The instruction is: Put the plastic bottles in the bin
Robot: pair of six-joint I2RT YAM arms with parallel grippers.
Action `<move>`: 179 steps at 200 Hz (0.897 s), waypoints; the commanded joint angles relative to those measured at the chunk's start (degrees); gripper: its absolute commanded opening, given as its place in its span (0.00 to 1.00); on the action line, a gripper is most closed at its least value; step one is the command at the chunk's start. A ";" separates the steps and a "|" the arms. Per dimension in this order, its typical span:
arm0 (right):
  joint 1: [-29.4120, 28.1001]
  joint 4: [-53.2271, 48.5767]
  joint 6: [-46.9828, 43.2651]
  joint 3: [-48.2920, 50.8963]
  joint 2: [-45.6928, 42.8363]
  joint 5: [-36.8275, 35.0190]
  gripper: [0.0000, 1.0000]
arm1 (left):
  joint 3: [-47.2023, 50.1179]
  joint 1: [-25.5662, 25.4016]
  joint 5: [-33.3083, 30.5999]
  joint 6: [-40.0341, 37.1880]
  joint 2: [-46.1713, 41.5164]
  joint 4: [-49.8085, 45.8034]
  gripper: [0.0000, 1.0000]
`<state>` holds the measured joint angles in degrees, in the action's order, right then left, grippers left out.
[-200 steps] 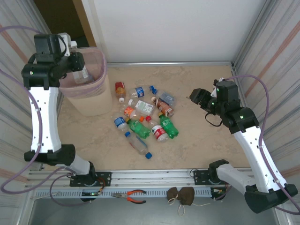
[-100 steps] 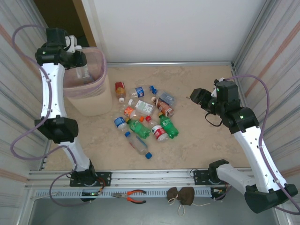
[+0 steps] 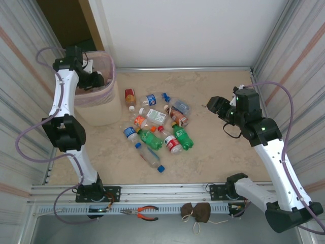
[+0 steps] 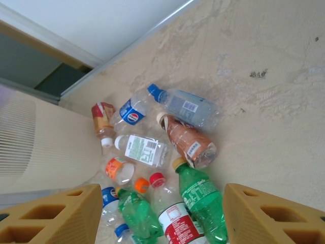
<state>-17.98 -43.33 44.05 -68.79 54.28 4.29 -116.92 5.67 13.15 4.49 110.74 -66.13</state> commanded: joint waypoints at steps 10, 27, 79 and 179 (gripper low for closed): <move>0.07 -0.22 -0.53 0.09 -0.75 -0.86 0.63 | 4.11 0.31 2.33 0.87 0.17 2.41 0.40; 0.05 -0.26 -0.48 0.40 -0.93 -0.94 0.63 | 6.01 0.31 2.20 1.04 0.98 3.84 0.42; -0.02 -0.17 -0.17 0.80 -1.11 -0.87 0.63 | 7.93 0.35 1.80 1.31 3.73 6.01 0.51; -3.48 -0.69 -0.37 0.24 0.84 -0.94 0.65 | 3.19 0.65 4.20 1.89 -6.12 5.45 0.75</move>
<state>-20.18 -43.40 44.10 -68.23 54.50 4.32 -110.04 5.69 15.33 6.24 110.17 -59.79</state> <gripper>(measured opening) 0.653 0.751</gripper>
